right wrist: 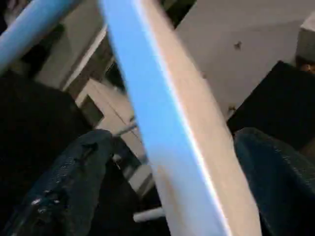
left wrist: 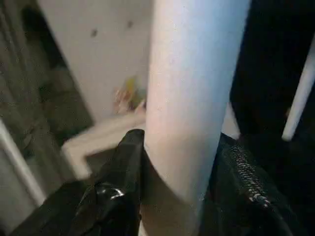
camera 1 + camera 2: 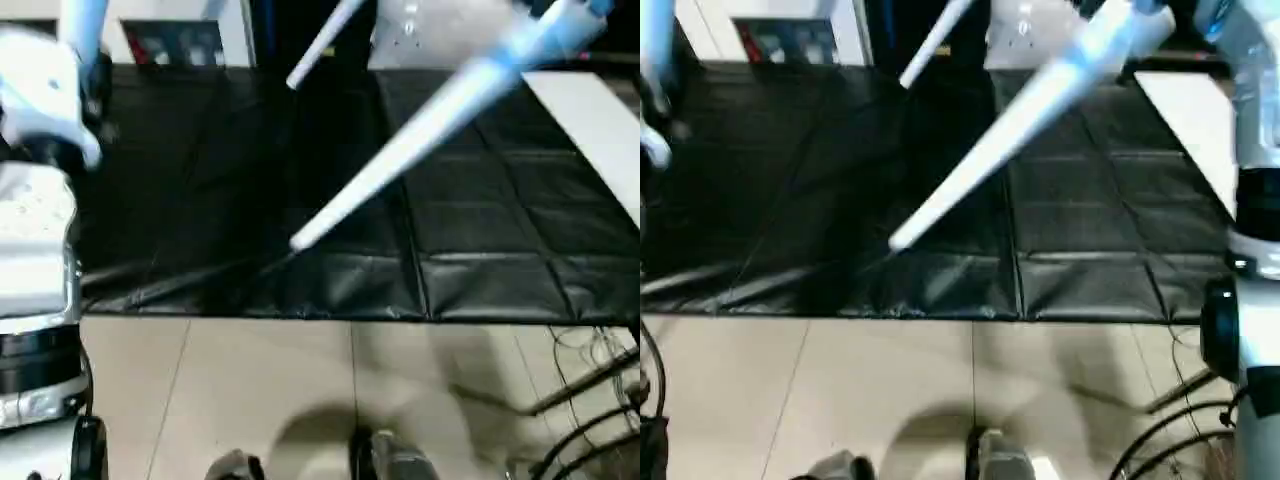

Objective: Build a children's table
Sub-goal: Flip table

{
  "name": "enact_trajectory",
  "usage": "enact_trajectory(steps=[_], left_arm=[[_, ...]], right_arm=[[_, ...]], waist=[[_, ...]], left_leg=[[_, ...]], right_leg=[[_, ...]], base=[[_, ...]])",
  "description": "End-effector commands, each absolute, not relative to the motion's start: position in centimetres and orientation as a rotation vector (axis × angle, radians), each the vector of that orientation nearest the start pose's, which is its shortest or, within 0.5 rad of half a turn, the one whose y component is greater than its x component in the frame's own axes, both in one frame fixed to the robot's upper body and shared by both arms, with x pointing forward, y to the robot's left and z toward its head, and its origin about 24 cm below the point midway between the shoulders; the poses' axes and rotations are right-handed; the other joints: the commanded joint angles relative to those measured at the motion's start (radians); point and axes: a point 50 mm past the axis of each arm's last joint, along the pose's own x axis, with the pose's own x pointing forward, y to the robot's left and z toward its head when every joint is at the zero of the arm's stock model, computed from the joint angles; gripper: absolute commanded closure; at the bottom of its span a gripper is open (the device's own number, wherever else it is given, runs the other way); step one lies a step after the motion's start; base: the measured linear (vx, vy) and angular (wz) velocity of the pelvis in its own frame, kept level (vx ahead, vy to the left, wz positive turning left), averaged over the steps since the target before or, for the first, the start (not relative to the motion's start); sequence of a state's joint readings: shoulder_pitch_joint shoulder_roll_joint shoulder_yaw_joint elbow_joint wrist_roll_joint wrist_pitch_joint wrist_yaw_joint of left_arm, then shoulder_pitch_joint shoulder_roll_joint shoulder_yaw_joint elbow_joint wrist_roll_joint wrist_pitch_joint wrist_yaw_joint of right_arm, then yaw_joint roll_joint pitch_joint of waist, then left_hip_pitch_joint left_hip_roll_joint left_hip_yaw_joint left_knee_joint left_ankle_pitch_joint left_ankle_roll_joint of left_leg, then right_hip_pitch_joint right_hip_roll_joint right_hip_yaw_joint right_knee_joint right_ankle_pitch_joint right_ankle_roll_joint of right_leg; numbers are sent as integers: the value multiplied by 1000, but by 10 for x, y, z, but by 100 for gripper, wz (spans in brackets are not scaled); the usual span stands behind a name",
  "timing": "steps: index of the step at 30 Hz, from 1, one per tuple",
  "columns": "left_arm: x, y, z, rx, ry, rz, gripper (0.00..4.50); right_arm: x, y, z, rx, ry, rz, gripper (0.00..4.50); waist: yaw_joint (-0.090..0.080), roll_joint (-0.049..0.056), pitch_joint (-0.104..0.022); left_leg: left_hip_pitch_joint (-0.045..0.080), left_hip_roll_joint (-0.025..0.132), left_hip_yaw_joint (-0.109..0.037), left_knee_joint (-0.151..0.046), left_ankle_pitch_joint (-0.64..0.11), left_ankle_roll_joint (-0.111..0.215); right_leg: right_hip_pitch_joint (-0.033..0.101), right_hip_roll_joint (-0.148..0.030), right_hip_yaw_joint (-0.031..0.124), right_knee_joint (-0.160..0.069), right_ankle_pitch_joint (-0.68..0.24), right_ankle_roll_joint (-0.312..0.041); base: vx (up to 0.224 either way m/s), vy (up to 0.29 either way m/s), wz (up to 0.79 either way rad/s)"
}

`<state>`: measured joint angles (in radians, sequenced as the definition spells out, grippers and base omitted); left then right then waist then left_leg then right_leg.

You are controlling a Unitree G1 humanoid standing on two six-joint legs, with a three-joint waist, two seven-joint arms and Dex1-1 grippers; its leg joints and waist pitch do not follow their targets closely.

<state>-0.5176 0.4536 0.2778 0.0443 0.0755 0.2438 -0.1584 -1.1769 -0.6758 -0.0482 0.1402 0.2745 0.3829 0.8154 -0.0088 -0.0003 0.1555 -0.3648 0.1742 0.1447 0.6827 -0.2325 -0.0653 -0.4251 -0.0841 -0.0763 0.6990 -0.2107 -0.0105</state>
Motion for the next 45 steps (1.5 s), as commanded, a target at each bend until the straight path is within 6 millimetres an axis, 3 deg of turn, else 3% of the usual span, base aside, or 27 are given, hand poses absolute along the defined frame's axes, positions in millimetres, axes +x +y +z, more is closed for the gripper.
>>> enact_trajectory(steps=[1, 2, 3, 4, 5, 6, 7, 8, 9, 10, 11, 13, 14, 15, 16, 17, 20, 24, 26, 31, 34, 35, 36, 37, 41, 42, 45], left_arm=[[325, 263, 194, 413, -232, 137, 286], [324, 266, 193, 435, -255, 110, 290], [324, 268, 192, 438, -273, 89, 294], [324, 271, 191, 442, -270, 85, 294], [324, 275, 188, 444, -256, 90, 297], [325, 278, 187, 445, -249, 88, 297], [325, 278, 187, 445, -249, 88, 298], [325, 284, 185, 450, -233, 79, 298], [326, 285, 185, 453, -231, 74, 298], [327, 289, 184, 458, -222, 61, 298], [328, 292, 184, 462, -217, 48, 298], [330, 295, 184, 470, -210, 22, 298], [333, 299, 182, 481, -205, -12, 298], [333, 299, 182, 480, -205, -14, 298], [334, 300, 182, 474, -206, -23, 298], [335, 301, 181, 494, -196, -38, 298], [336, 303, 180, 507, -183, -50, 298], [338, 305, 179, 517, -178, -57, 298], [338, 307, 178, 523, -174, -62, 298], [337, 309, 174, 530, -167, -78, 298], [336, 310, 170, 532, -154, -85, 298], [336, 312, 165, 526, -133, -82, 298], [335, 313, 160, 522, -118, -76, 298], [335, 314, 156, 517, -103, -69, 298], [335, 322, 135, 489, -26, -9, 298], [335, 322, 135, 489, -26, -8, 298], [335, 331, 128, 482, 11, 56, 298]], right_arm=[[312, -184, 388, -453, -617, 684, 3], [311, -201, 398, -305, -725, 558, 1], [311, -212, 400, -220, -769, 486, 0], [312, -222, 397, -153, -785, 430, 0], [313, -234, 390, -95, -788, 381, 0], [314, -241, 381, -65, -771, 353, 0], [314, -241, 381, -65, -771, 353, 0], [316, -248, 361, -45, -720, 326, 0], [317, -249, 353, -42, -698, 328, 0], [317, -249, 334, -14, -654, 348, 0], [317, -247, 317, 27, -609, 389, 0], [317, -242, 297, 70, -567, 441, 0], [318, -230, 268, 156, -501, 533, 0], [318, -229, 267, 160, -498, 538, 0], [318, -225, 259, 176, -482, 563, 0], [323, -218, 245, 201, -433, 584, 0], [337, -195, 218, 230, -355, 655, 0], [344, -174, 212, 256, -313, 747, 0], [357, -167, 208, 238, -278, 695, 0], [379, -154, 207, 207, -250, 592, 0], [380, -135, 217, 234, -286, 686, 0], [374, -124, 223, 252, -306, 796, 0], [367, -118, 227, 264, -321, 870, 0], [361, -114, 230, 272, -333, 928, 0], [339, -100, 242, 275, -378, 1075, 0], [339, -100, 242, 275, -378, 1076, 0], [339, -95, 241, 274, -368, 1055, 0]], waist=[[5, -33, -68], [5, 2, -90], [4, 20, -90], [1, 42, -94], [-1, 37, -91], [1, 38, -80], [1, 38, -80], [0, 37, -72], [1, 43, -68], [2, 41, -65], [-4, 36, -64], [-2, 33, -65], [0, 40, -64], [3, 40, -62], [2, 39, -63], [5, 43, -59], [4, 47, -50], [3, 41, -46], [-2, 43, -43], [-4, 42, -38], [-7, 38, -38], [-6, 25, -38], [-4, 29, -37], [-2, 22, -37], [8, 24, -48], [8, 20, -50], [8, 30, -54]], left_leg=[[-21, -53, -5, 1, -72, 36], [-21, -13, -28, -75, -85, 36], [-22, 2, -36, -91, -92, 39], [-8, 29, -40, -108, -156, 42], [0, 38, -37, -118, -255, 37], [9, 35, -33, -122, -346, 26], [9, 35, -33, -122, -346, 26], [15, 32, -33, -126, -411, 12], [13, 32, -35, -131, -419, 12], [13, 30, -33, -137, -429, 16], [7, 30, -40, -144, -437, 18], [6, 27, -40, -145, -426, 21], [11, 21, -37, -142, -390, 35], [17, 19, -33, -141, -385, 41], [10, 24, -37, -145, -355, 40], [8, 26, -36, -149, -347, 41], [14, 25, -35, -149, -377, 29], [19, 24, -35, -147, -373, 27], [14, 27, -40, -149, -374, 15], [30, 27, -36, -150, -417, 7], [21, 33, -40, -157, -419, 8], [23, 34, -37, -158, -402, 12], [23, 32, -37, -158, -392, 18], [15, 36, -35, -163, -361, 26], [5, 47, -30, -170, -229, 42], [4, 48, -29, -171, -213, 44], [7, 49, -25, -170, -204, 41]], right_leg=[[44, -91, 70, -218, -1062, 104], [41, -49, 45, -175, -708, 4], [45, -37, 33, -168, -569, -46], [42, -26, 22, -162, -355, -128], [41, -19, 15, -162, -286, -175], [34, -20, 10, -174, -328, -179], [34, -20, 10, -174, -328, -179], [33, -26, 8, -185, -376, -164], [36, -29, 7, -188, -380, -158], [41, -33, 7, -198, -392, -139], [56, -36, 0, -199, -416, -129], [61, -41, 0, -205, -436, -117], [58, -47, 1, -214, -451, -117], [52, -48, 2, -219, -463, -113], [62, -50, 0, -213, -446, -125], [60, -51, 1, -215, -446, -123], [52, -55, -2, -218, -492, -125], [50, -60, -5, -229, -546, -101], [51, -61, -11, -226, -563, -92], [38, -64, -12, -236, -587, -81], [44, -66, -10, -229, -572, -84], [41, -68, -4, -230, -555, -90], [42, -68, -2, -227, -548, -95], [46, -68, 4, -222, -521, -99], [54, -66, 21, -196, -349, -145], [54, -65, 23, -192, -318, -157], [49, -61, 27, -181, -247, -191]], base=[[0, 0, 0], [0, 0, 0], [0, 0, 0], [0, 0, 0], [0, 0, 0], [0, 0, 0], [0, 0, 0], [0, 0, 0], [0, 0, 0], [0, 0, 0], [0, 0, 0], [0, 0, 0], [0, 0, 0], [0, 0, 0], [0, 0, 0], [0, 0, 0], [0, 0, 0], [0, 0, 0], [0, 0, 0], [0, 0, 0], [0, 0, 0], [0, 0, 0], [0, 0, 0], [0, 0, 0], [13, 1, 0], [60, 5, 1], [68, 0, 3]])
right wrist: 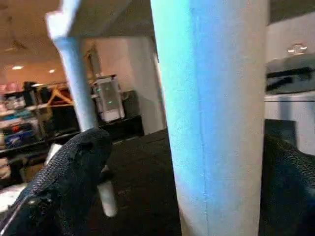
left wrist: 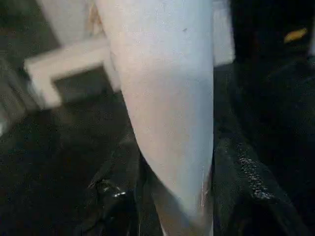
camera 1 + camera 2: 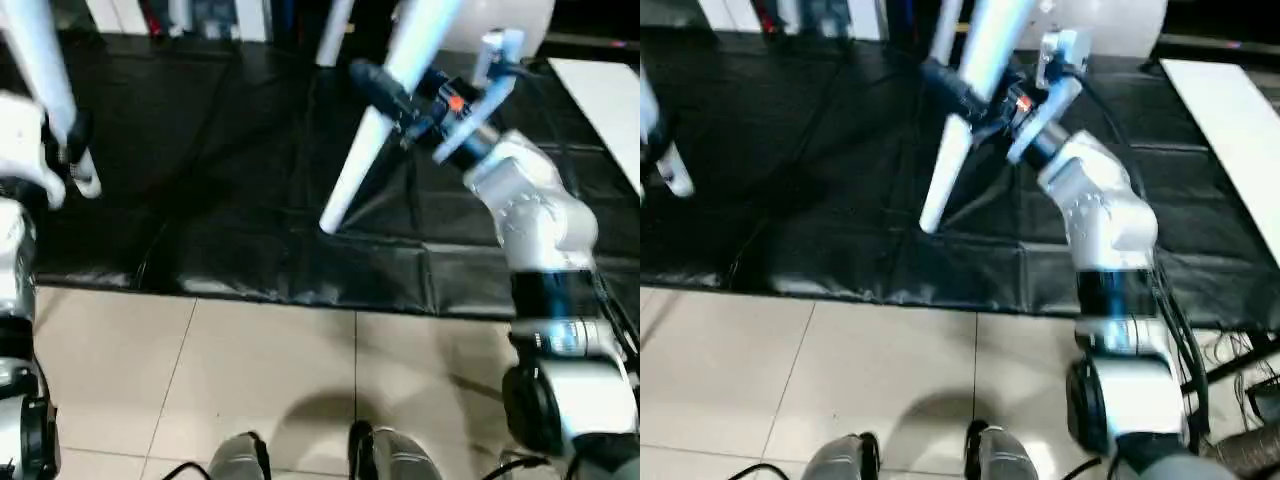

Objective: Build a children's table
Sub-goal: Flip table

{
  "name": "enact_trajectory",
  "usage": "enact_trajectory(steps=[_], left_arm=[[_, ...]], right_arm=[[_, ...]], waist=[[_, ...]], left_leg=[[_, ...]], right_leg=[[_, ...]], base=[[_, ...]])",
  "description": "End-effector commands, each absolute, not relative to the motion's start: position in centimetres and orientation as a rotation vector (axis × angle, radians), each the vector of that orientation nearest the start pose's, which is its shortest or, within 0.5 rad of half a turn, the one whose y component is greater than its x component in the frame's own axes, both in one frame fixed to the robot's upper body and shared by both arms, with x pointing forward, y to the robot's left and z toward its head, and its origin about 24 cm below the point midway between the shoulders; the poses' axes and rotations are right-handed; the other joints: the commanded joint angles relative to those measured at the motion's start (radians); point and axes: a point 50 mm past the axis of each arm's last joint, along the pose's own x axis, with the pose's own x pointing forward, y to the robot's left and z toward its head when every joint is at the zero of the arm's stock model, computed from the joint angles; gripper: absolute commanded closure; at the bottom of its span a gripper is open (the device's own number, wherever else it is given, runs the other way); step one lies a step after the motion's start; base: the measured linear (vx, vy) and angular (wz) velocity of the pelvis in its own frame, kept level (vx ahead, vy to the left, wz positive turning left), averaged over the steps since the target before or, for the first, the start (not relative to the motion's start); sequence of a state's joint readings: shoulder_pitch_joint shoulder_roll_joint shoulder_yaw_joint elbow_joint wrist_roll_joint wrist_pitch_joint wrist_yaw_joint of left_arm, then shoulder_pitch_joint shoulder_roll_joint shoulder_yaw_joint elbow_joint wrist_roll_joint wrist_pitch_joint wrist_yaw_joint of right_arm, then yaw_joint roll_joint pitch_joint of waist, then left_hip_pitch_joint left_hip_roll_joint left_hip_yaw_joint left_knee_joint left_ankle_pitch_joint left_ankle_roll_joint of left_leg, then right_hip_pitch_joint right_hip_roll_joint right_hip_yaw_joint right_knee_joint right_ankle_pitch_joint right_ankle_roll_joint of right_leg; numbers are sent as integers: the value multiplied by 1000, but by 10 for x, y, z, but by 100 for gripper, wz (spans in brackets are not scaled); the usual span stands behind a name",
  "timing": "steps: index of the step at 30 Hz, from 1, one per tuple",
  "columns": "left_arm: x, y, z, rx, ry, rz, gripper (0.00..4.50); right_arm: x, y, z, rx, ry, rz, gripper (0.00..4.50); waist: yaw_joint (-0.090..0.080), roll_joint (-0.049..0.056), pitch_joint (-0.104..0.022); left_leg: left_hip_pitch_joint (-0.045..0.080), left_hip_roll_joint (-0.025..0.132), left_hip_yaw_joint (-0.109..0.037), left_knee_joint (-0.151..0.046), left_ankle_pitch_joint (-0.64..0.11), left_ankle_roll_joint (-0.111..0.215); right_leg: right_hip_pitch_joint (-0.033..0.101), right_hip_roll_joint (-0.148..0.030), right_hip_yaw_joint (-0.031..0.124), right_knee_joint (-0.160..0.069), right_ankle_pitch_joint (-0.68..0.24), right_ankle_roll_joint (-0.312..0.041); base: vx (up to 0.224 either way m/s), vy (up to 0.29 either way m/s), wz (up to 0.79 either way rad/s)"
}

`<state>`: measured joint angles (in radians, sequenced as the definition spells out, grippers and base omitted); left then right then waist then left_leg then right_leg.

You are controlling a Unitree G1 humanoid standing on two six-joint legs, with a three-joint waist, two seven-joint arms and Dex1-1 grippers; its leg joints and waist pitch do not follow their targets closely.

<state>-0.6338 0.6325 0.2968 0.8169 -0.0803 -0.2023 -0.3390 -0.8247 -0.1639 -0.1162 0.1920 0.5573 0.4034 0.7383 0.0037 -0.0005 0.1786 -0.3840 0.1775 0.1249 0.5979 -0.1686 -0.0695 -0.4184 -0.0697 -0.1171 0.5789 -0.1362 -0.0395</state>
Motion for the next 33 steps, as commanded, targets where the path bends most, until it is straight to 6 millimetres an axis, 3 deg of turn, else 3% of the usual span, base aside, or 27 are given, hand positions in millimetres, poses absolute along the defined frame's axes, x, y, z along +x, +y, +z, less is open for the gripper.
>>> enact_trajectory(steps=[1, 4, 5, 7, 9, 12, 14, 15, 16, 17, 19, 20, 22, 23, 24, 25, 26, 27, 28, 29, 31, 33], left_arm=[[334, 334, 126, 466, 20, 73, 298], [334, 335, 123, 450, 30, 73, 298], [333, 337, 120, 448, 51, 68, 227], [332, 338, 117, 444, 62, 68, 222], [327, 343, 111, 425, 68, 72, 189], [317, 354, 109, 369, 27, 73, 175], [312, 357, 109, 330, 4, 61, 157], [310, 358, 109, 311, -7, 52, 144], [303, 360, 110, 244, -49, 28, 136], [293, 363, 111, 176, -103, -6, 132], [286, 364, 113, 140, -143, -33, 127], [278, 367, 116, 122, -179, -33, 104], [264, 370, 119, 84, -223, -26, 97], [257, 368, 118, 70, -225, -32, 97], [252, 359, 116, 51, -207, -70, 97], [247, 345, 114, 43, -186, -117, 97], [243, 327, 109, 35, -159, -162, 97], [238, 312, 105, 26, -137, -199, 97], [234, 288, 102, 16, -126, -249, 97], [232, 281, 101, 11, -124, -263, 97], [229, 252, 95, -31, -97, -264, 97], [225, 228, 91, -79, -144, -219, 97]], right_arm=[[340, -93, 236, 264, -354, 1043, 0], [340, -90, 228, 251, -332, 1031, 0], [341, -90, 216, 237, -298, 997, 0], [343, -92, 210, 227, -284, 963, 0], [341, -96, 200, 210, -263, 927, 0], [329, -107, 182, 215, -221, 899, 0], [324, -112, 176, 221, -216, 882, 0], [322, -115, 173, 226, -216, 873, 0], [315, -122, 167, 236, -224, 854, 0], [305, -130, 161, 253, -237, 833, 0], [298, -136, 158, 272, -248, 816, 0], [289, -140, 157, 296, -260, 815, 0], [274, -146, 155, 321, -279, 804, 0], [267, -147, 153, 333, -276, 794, 0], [260, -148, 149, 320, -267, 769, 0], [255, -149, 146, 300, -261, 738, 0], [251, -149, 137, 294, -208, 703, 0], [247, -149, 131, 288, -165, 675, 0], [241, -147, 120, 270, -97, 652, 0], [240, -146, 117, 265, -79, 647, 0], [233, -141, 110, 249, -47, 628, 0], [228, -138, 99, 236, 1, 541, 0]], waist=[[-4, 32, -82], [0, 27, -92], [2, 24, -91], [3, 17, -91], [3, 7, -87], [1, 3, -88], [-1, 6, -90], [2, 19, -92], [4, 20, -91], [8, 28, -92], [8, 24, -94], [10, 34, -92], [15, 39, -87], [18, 50, -92], [17, 43, -90], [19, 44, -87], [23, 44, -81], [25, 45, -86], [28, 41, -71], [35, 45, -69], [39, 46, -65], [42, 40, -67]], left_leg=[[30, 48, -2, -85, -264, 35], [26, 50, 2, -83, -177, 41], [26, 50, 5, -83, -152, 49], [18, 48, 5, -84, -145, 58], [18, 44, 10, -86, -141, 59], [15, 42, 15, -87, -147, 59], [15, 45, 18, -87, -133, 70], [15, 45, 17, -86, -134, 68], [16, 49, 19, -87, -144, 65], [15, 50, 18, -88, -158, 61], [18, 53, 22, -90, -175, 60], [19, 51, 23, -91, -200, 62], [17, 56, 22, -94, -231, 58], [20, 57, 21, -94, -258, 48], [18, 61, 23, -97, -275, 42], [17, 62, 24, -99, -285, 38], [22, 52, 28, -98, -339, 38], [24, 63, 23, -100, -336, 20], [24, 56, 29, -102, -372, 26], [35, 52, 28, -99, -406, 17], [46, 44, 28, -93, -428, 9], [47, 34, 26, -87, -431, 6]], right_leg=[[41, -76, 71, -58, -268, -185], [49, -75, 75, -40, -117, -228], [49, -74, 76, -38, -78, -238], [59, -77, 77, -35, -81, -232], [59, -80, 80, -43, -133, -215], [61, -79, 84, -48, -193, -192], [55, -78, 86, -47, -177, -199], [56, -80, 85, -44, -173, -206], [55, -84, 87, -50, -161, -218], [56, -83, 86, -45, -146, -236], [54, -80, 87, -43, -119, -258], [52, -75, 85, -48, -126, -262], [53, -77, 86, -48, -152, -263], [57, -78, 86, -45, -187, -258], [56, -78, 87, -52, -222, -248], [53, -76, 87, -53, -243, -247], [47, -71, 83, -71, -366, -212], [52, -77, 88, -65, -378, -211], [40, -70, 86, -86, -482, -171], [35, -72, 84, -100, -592, -127], [23, -67, 79, -121, -700, -68], [26, -68, 65, -142, -790, -4]], base=[[76, -5, 5], [79, -5, 6], [62, -2, 3], [0, 0, 0], [0, 0, 0], [0, 0, 0], [0, 0, 0], [0, 0, 0], [0, 0, 0], [0, 0, 0], [0, 0, 0], [0, 0, 0], [0, 0, 0], [0, 0, 0], [0, 0, 0], [0, 0, 0], [0, 0, 0], [0, 0, 0], [0, 0, 0], [0, 0, 0], [0, 0, 0], [0, 0, 0]])
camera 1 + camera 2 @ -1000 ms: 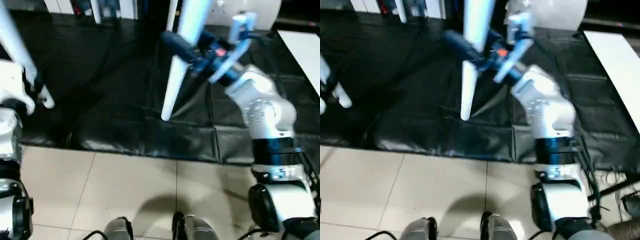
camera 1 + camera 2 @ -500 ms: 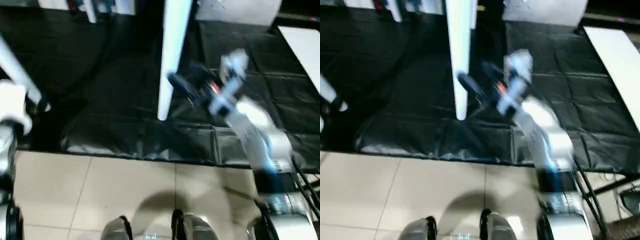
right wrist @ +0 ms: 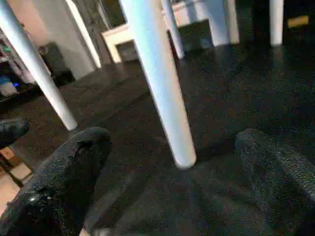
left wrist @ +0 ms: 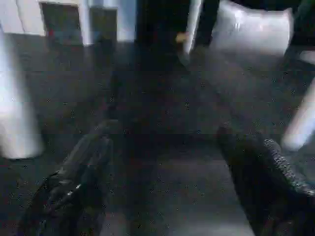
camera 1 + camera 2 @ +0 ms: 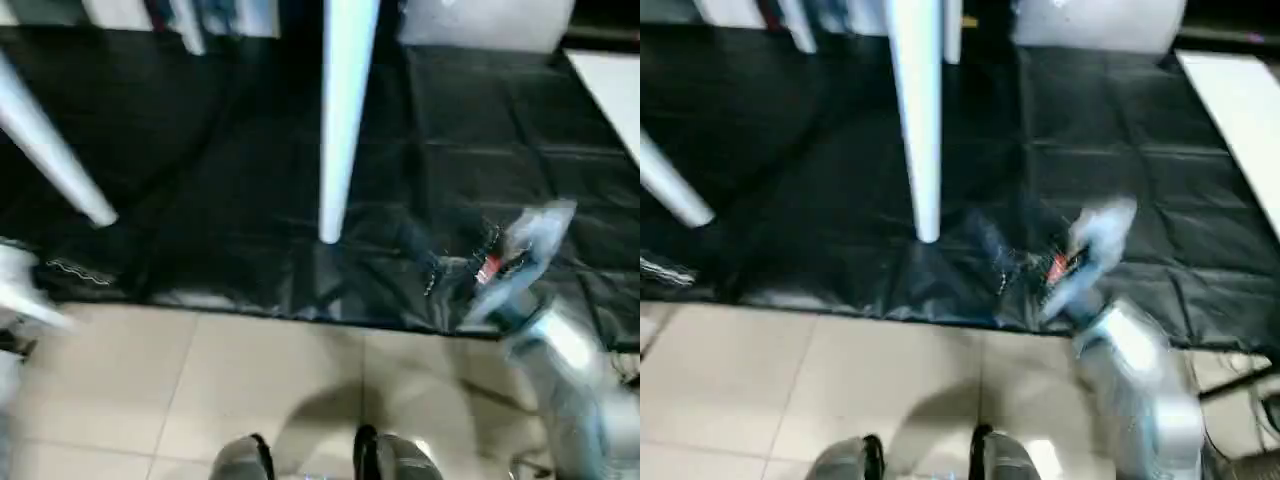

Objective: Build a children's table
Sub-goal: Flip table

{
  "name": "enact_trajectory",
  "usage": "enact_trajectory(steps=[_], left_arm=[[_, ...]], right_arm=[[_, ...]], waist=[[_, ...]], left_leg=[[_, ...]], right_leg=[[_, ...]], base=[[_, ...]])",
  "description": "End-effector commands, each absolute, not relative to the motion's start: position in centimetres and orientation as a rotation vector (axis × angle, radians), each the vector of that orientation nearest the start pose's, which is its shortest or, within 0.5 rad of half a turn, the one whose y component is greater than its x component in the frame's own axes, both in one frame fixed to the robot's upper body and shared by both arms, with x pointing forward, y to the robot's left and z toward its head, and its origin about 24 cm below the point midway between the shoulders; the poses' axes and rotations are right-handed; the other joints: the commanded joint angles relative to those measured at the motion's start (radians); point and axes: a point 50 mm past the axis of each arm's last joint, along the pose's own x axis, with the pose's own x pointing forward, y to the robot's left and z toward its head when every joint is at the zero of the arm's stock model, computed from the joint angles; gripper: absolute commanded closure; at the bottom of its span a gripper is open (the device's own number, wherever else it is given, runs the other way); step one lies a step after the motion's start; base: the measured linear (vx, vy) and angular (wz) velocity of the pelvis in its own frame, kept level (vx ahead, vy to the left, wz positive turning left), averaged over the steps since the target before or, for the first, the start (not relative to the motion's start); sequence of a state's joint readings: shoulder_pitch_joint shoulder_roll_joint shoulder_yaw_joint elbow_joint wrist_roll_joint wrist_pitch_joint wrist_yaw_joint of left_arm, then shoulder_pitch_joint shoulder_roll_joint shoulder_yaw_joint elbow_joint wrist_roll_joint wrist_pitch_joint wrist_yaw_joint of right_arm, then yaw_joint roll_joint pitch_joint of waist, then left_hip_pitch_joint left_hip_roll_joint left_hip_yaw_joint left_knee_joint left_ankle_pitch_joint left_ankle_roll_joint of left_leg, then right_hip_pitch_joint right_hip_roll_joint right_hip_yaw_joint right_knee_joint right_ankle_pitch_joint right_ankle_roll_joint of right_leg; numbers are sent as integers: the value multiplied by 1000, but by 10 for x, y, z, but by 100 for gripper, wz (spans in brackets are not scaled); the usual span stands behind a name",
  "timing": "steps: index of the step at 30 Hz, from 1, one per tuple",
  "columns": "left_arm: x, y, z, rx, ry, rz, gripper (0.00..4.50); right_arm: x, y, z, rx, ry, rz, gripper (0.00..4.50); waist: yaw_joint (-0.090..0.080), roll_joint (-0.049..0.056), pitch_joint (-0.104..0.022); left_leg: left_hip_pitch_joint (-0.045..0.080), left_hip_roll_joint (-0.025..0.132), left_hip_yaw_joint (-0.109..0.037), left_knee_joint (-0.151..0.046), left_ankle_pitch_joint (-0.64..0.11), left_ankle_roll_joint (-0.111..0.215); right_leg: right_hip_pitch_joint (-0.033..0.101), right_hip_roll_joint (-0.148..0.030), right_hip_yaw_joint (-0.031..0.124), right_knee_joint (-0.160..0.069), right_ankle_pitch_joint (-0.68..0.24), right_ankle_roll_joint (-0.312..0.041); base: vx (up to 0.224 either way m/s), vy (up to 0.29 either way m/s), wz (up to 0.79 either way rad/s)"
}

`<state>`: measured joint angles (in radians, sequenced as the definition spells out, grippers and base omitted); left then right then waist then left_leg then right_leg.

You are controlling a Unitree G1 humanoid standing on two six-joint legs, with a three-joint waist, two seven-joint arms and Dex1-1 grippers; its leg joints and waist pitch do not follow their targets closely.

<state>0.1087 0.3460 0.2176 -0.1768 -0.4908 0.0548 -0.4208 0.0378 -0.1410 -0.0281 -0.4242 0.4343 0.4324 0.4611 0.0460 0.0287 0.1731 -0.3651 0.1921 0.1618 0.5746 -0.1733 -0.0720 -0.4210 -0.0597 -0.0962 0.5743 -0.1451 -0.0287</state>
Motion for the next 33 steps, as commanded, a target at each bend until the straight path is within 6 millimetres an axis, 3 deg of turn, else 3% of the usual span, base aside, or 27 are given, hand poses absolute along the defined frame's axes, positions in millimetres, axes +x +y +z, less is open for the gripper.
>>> enact_trajectory(steps=[1, 3, 4, 7, 8, 9, 10, 11, 12, 13, 14, 15, 16, 17, 18, 19, 20, 21, 22, 23, 24, 25, 26, 28, 30, 31, 33], left_arm=[[224, 224, 91, -87, -155, -205, 97], [218, 213, 89, -118, -144, -198, 97], [214, 208, 89, -133, -133, -193, 97], [206, 197, 83, -146, -92, -183, 97], [205, 196, 82, -143, -82, -179, 97], [203, 194, 81, -135, -74, -179, 97], [201, 191, 79, -132, -64, -188, 97], [198, 188, 77, -122, -53, -192, 97], [197, 187, 77, -122, -52, -193, 97], [196, 186, 76, -122, -49, -195, 97], [195, 185, 76, -125, -45, -195, 97], [194, 185, 76, -127, -38, -186, 97], [193, 184, 75, -128, -34, -184, 97], [194, 183, 74, -124, -26, -185, 97], [194, 182, 74, -123, -25, -185, 97], [194, 181, 72, -107, -10, -196, 97], [194, 180, 70, -103, 3, -201, 97], [194, 180, 69, -102, 10, -204, 97], [194, 178, 63, -101, 50, -224, 97], [193, 177, 60, -101, 67, -235, 97], [193, 176, 57, -100, 91, -259, 97], [191, 170, 45, -107, 151, -349, 97], [191, 169, 43, -111, 166, -368, 97], [186, 165, 18, -113, 293, -493, 79], [184, 166, -5, -89, 416, -528, 79], [183, 166, -14, -92, 458, -536, 79], [185, 169, -36, -51, 554, -507, 70]], right_arm=[[227, -138, 96, 234, 15, 520, 0], [223, -135, 90, 196, 40, 501, 0], [221, -134, 88, 180, 45, 487, 0], [219, -133, 82, 166, 32, 462, 0], [219, -133, 81, 164, 35, 464, 0], [218, -132, 79, 169, 39, 472, 0], [217, -131, 78, 169, 42, 480, 0], [216, -131, 77, 172, 45, 487, 0], [216, -131, 76, 172, 45, 488, 0], [216, -130, 76, 174, 47, 488, 0], [216, -130, 75, 173, 48, 486, 0], [215, -130, 74, 170, 50, 486, 0], [215, -129, 73, 169, 51, 489, 0], [214, -129, 73, 168, 51, 503, 0], [214, -129, 72, 168, 51, 506, 0], [214, -127, 71, 175, 53, 517, 0], [213, -127, 70, 175, 60, 527, 0], [213, -126, 69, 175, 64, 533, 0], [212, -125, 66, 174, 84, 553, 0], [211, -125, 65, 175, 92, 560, 0], [211, -124, 63, 177, 104, 573, 0], [207, -122, 55, 179, 147, 621, 0], [206, -122, 53, 180, 159, 630, 0], [201, -121, 32, 152, 264, 692, 0], [200, -123, 7, 150, 399, 683, 0], [200, -124, -2, 142, 440, 680, 0], [202, -126, -23, 147, 537, 651, 0]], waist=[[-2, 8, -58], [5, 5, -62], [6, -1, -64], [5, -3, -54], [3, 2, -49], [-13, 18, -44], [-50, 54, -32], [9, 89, -38], [16, 72, -48], [19, 68, -60], [20, 43, -75], [33, -21, -84], [44, -4, -103], [53, 4, -85], [60, 21, -86], [49, 34, -106], [16, 72, -120], [-13, 66, -104], [-16, 89, -114], [-29, 69, -111], [-22, 77, -104], [-24, 45, -94], [-19, 43, -95], [-23, 37, -86], [-28, 45, -82], [-32, 36, -82], [-26, 54, -81]], left_leg=[[19, 13, -11, -63, -410, 18], [15, 0, -12, -43, -356, 54], [0, -4, -19, -26, -306, 84], [-2, 2, -55, 41, -232, 118], [6, 2, -59, 38, -258, 117], [23, 10, -66, 13, -381, 115], [12, 23, -36, -97, -697, 75], [-95, -20, 30, -195, -933, -21], [-67, -23, 63, -184, -896, 7], [-57, 15, 43, -192, -883, -34], [-25, 16, 53, -148, -744, -59], [8, -34, -49, 138, -267, 27], [-48, -49, -102, 179, -126, 67], [-130, -17, -160, 184, -97, 85], [-101, 3, -163, 148, -109, 79], [-61, -9, -138, 50, -123, 140], [34, -11, -131, -12, -107, 295], [31, 8, -138, -45, -207, 340], [31, 15, -149, -69, -296, 321], [21, 24, -172, -85, -335, 314], [17, 25, -165, -96, -380, 283], [-9, 26, -145, -111, -561, 159], [-22, -4, -127, -99, -768, -13], [-11, -14, -136, -75, -869, -115], [-8, -13, -143, -83, -892, -129], [-11, -13, -142, -94, -879, -119], [-6, -9, -128, -116, -871, -123]], right_leg=[[38, -91, 44, -146, -840, 14], [51, -132, 53, -166, -963, 45], [68, -167, 69, -174, -1014, 56], [71, -257, 96, -209, -1091, 48], [67, -251, 86, -213, -1087, 38], [72, -216, 39, -198, -1029, 25], [66, -69, -80, -107, -811, 20], [151, 23, -119, 162, -334, -67], [122, 33, -110, 170, -241, -62], [138, -10, -43, 190, -366, -38], [107, -54, 14, 151, -528, -20], [33, -284, 166, -120, -928, 16], [86, -303, 216, -118, -865, 3], [153, -297, 198, -82, -484, -135], [132, -269, 170, -76, -424, -198], [124, -143, 101, -38, -383, -262], [36, 8, 35, 47, -333, -211], [24, 34, 28, 86, -337, -167], [23, 33, 17, 147, -270, -89], [40, 12, 21, 133, -192, -36], [36, 3, 22, 127, -186, -27], [46, -28, 51, 86, -204, -10], [49, -62, 87, 43, -343, -12], [43, -106, 109, -15, -621, -16], [52, -109, 102, -35, -671, -16], [61, -101, 95, -37, -647, -14], [63, -90, 87, -37, -565, -28]], base=[[0, 0, 0], [0, 0, 0], [0, 0, 0], [-46, 118, -18], [-47, 173, -15], [-55, 200, -10], [-55, 200, -10], [-2, 183, 0], [13, 113, 6], [13, 113, 6], [0, 0, 0], [44, 70, 15], [44, 70, 15], [9, 202, -3], [-31, 225, -4], [-31, 225, -4], [-112, 205, 21], [-110, 216, 21], [-110, 216, 21], [-61, 216, -3], [-79, 171, 2], [-79, 171, 2], [-97, 132, 13], [-98, 97, -8], [-97, 71, -19], [-98, 62, -18], [-107, 33, -6]])
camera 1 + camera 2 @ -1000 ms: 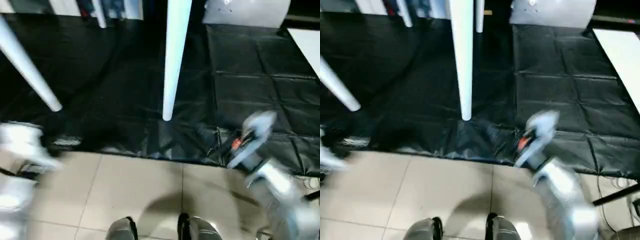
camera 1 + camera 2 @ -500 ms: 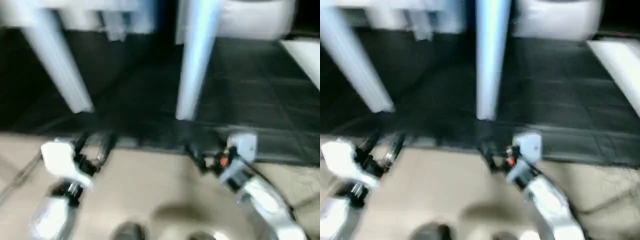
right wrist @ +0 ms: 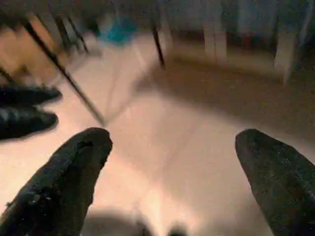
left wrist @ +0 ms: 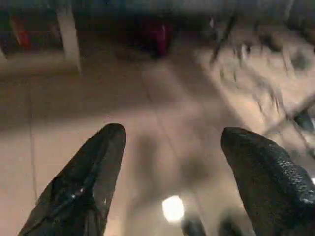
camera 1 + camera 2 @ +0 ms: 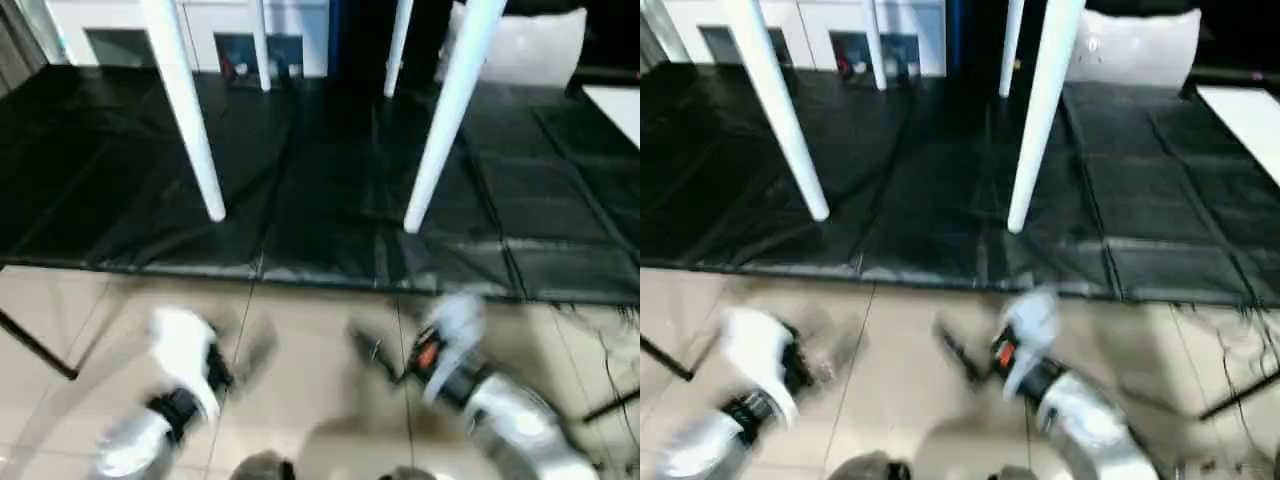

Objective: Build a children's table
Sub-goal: Flip table

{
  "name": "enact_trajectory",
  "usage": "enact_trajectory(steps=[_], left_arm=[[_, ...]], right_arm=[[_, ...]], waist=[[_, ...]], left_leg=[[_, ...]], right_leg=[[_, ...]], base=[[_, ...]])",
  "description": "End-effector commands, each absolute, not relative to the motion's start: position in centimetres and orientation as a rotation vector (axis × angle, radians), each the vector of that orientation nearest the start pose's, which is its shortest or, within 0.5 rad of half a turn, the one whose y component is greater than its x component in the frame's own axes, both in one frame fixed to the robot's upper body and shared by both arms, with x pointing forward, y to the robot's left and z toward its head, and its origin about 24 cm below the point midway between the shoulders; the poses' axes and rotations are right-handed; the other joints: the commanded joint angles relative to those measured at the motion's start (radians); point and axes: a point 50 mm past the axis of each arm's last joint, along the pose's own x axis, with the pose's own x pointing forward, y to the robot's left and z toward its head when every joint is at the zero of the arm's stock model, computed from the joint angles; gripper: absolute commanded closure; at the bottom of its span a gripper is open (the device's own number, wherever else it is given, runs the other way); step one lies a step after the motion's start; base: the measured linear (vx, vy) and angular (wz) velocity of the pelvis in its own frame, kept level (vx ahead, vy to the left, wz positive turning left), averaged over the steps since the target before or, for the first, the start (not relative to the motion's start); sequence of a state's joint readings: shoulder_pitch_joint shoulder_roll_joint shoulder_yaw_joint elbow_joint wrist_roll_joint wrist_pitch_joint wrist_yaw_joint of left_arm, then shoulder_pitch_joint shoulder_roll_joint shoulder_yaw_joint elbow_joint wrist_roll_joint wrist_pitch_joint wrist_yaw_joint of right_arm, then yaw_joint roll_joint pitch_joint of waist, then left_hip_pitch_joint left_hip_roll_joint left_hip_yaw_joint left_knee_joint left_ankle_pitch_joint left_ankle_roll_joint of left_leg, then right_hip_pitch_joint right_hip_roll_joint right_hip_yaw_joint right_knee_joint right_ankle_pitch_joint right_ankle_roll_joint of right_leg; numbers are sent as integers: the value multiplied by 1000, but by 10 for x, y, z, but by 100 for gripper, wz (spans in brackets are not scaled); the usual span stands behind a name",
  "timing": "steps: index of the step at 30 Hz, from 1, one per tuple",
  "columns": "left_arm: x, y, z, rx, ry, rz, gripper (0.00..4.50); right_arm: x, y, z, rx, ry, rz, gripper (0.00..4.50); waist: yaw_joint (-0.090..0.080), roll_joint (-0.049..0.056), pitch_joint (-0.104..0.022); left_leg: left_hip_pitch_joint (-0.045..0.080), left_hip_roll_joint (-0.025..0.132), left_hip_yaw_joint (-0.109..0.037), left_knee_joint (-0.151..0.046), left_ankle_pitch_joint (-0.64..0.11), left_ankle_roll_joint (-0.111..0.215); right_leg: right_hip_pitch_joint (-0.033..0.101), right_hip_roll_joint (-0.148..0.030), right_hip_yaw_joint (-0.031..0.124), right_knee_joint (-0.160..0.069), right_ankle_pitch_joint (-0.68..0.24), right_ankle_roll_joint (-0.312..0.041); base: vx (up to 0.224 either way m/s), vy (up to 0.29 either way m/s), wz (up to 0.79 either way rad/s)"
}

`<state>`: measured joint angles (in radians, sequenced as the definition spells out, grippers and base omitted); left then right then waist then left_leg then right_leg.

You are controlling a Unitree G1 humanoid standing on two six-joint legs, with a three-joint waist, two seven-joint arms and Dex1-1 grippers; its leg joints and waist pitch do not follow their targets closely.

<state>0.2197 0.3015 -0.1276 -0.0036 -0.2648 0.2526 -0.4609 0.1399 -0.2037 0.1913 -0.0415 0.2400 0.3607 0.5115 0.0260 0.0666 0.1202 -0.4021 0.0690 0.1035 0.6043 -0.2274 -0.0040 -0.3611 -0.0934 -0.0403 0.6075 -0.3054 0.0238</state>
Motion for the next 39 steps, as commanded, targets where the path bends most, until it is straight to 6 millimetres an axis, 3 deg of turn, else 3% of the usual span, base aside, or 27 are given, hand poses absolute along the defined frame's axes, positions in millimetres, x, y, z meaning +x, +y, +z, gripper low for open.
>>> enact_trajectory(steps=[1, 2, 3, 4, 5, 6, 7, 8, 9, 10, 11, 12, 13, 14, 15, 16, 17, 18, 19, 20, 23, 25, 26, 30, 32, 35, 39], left_arm=[[188, 175, -53, -4, 623, -449, 60], [190, 181, -73, 26, 713, -358, 52], [191, 184, -81, 10, 743, -313, 52], [193, 184, -87, -8, 762, -283, 52], [194, 184, -96, -70, 795, -232, 52], [195, 182, -105, -129, 829, -175, 41], [196, 182, -106, -137, 834, -165, 41], [197, 181, -110, -146, 854, -136, 41], [197, 181, -111, -147, 861, -127, 41], [198, 178, -116, -138, 903, -102, 41], [200, 174, -121, -114, 957, -111, 41], [200, 174, -121, -114, 957, -111, 41], [200, 169, -122, -102, 967, -145, 41], [198, 164, -123, -97, 981, -173, 41], [195, 159, -128, -74, 1021, -171, 41], [190, 159, -132, -55, 1053, -152, 41], [188, 159, -134, -47, 1068, -138, 41], [187, 159, -134, -48, 1070, -136, 41], [185, 159, -136, -50, 1079, -129, 41], [177, 153, -141, -94, 1105, -113, 41], [169, 146, -146, -136, 1140, -87, 41], [160, 141, -151, -175, 1193, -47, 41], [156, 139, -153, -185, 1216, -42, 41], [150, 135, -156, -207, 1223, -19, 41], [146, 134, -157, -210, 1234, -18, 41], [146, 134, -157, -210, 1234, -18, 41], [146, 134, -157, -210, 1234, -18, 41]], right_arm=[[204, -128, -37, 143, 590, 620, 0], [206, -129, -56, 149, 666, 573, 0], [205, -130, -66, 149, 711, 543, 0], [205, -131, -75, 147, 749, 513, 0], [205, -134, -89, 160, 808, 438, 0], [203, -137, -104, 164, 879, 343, 0], [202, -138, -106, 163, 892, 325, 0], [199, -141, -113, 170, 926, 272, 0], [198, -142, -115, 173, 935, 255, 0], [195, -145, -122, 121, 968, 211, 0], [184, -148, -134, 73, 1079, 197, 0], [184, -148, -134, 73, 1079, 197, 0], [180, -149, -137, 58, 1119, 197, 0], [177, -149, -139, 68, 1139, 194, 0], [174, -150, -141, 84, 1152, 170, 0], [171, -152, -144, 80, 1166, 148, 0], [169, -153, -145, 72, 1176, 134, 0], [169, -153, -146, 68, 1179, 134, 0], [167, -154, -147, 52, 1190, 133, 0], [161, -152, -151, 43, 1234, 139, 0], [156, -150, -153, 46, 1264, 136, 0], [155, -148, -154, 63, 1274, 141, 0], [154, -147, -155, 65, 1278, 145, 0], [154, -145, -155, 58, 1281, 153, 0], [153, -143, -155, 68, 1288, 175, 0], [153, -143, -155, 68, 1288, 175, 0], [153, -143, -155, 68, 1288, 175, 0]], waist=[[-10, 11, -28], [-4, 11, -32], [1, 5, -32], [12, -8, -30], [0, -27, -25], [-38, -61, 4], [-57, -32, 35], [-111, 13, 26], [-72, 80, 7], [-65, 59, 21], [-75, 70, 16], [-75, 70, 16], [-94, 14, -35], [-96, 10, -31], [-75, -10, -58], [-80, -5, -46], [-82, 12, -32], [-82, 12, -32], [-88, 22, -34], [-87, 25, -32], [-84, 13, -25], [-78, 7, -19], [-71, 9, -18], [-68, 4, -18], [-67, -4, -24], [-63, -3, -22], [-60, -5, -18]], left_leg=[[27, 111, -52, -168, -812, -189], [13, 108, -31, -198, -797, -191], [8, 107, -17, -207, -782, -189], [29, 92, 23, -189, -702, -187], [79, 73, 28, -114, -620, -174], [189, -1, -36, 169, -176, -76], [99, 35, -71, 183, -162, -80], [66, 96, -94, -16, -644, -144], [-1, 64, -81, -105, -897, -186], [18, 102, -116, -187, -1146, -113], [54, 121, -138, -174, -1161, -100], [54, 121, -138, -174, -1161, -100], [60, 92, -161, -93, -766, -144], [17, 95, -168, -90, -569, -168], [-15, 88, -132, -41, -119, -103], [-4, 93, -119, -44, 36, -13], [5, 109, -112, -63, -41, 25], [5, 109, -112, -63, -41, 25], [-5, 125, -113, -76, -153, 54], [-11, 127, -108, -77, -153, 75], [-14, 138, -93, -80, -193, 127], [-10, 145, -84, -82, -244, 124], [-9, 150, -81, -85, -258, 115], [-9, 160, -66, -90, -231, 124], [-7, 160, -63, -88, -187, 150], [-5, 163, -59, -88, -170, 181], [-3, 165, -57, -92, -210, 169]], right_leg=[[10, -37, 17, -60, -351, -88], [26, -22, 8, -31, -313, -99], [28, -18, 8, -29, -323, -100], [-3, -30, 12, -58, -473, -122], [-43, -60, 10, -129, -608, -124], [-156, -193, 2, -320, -906, -125], [-16, -240, -52, -268, -858, -62], [85, -117, -223, -173, -605, 62], [166, -37, -165, 67, -218, -16], [76, 16, -120, 81, 148, -14], [67, -7, -75, 86, 80, -41], [67, -7, -75, 86, 80, -41], [82, -79, -1, 3, -65, -86], [120, -124, 12, -31, -119, -130], [137, -157, 22, -51, 9, -97], [95, -152, 20, -59, 108, -121], [67, -134, 20, -71, 75, -188], [67, -134, 20, -71, 75, -188], [69, -120, 16, -54, 55, -248], [63, -115, 14, -49, 92, -269], [53, -119, 19, -53, 85, -310], [45, -120, 23, -60, 22, -322], [46, -122, 25, -63, -8, -325], [43, -118, 24, -59, 24, -331], [43, -116, 23, -53, 82, -338], [41, -119, 24, -52, 123, -349], [38, -119, 26, -56, 79, -350]], base=[[-110, 25, -1], [-133, 12, 3], [-139, -14, 10], [-139, -14, 10], [-72, -37, 15], [47, 25, -30], [47, 25, -30], [94, 155, -71], [7, 171, -17], [7, 171, -17], [-81, 40, 19], [-59, -10, -17], [-59, -10, -17], [-103, 42, -52], [-113, 11, -37], [-113, 11, -37], [0, 0, 0], [0, 0, 0], [0, 0, 0], [0, 0, 0], [0, 0, 0], [0, 0, 0], [0, 0, 0], [0, 0, 0], [0, 0, 0], [0, 0, 0], [0, 0, 0]])
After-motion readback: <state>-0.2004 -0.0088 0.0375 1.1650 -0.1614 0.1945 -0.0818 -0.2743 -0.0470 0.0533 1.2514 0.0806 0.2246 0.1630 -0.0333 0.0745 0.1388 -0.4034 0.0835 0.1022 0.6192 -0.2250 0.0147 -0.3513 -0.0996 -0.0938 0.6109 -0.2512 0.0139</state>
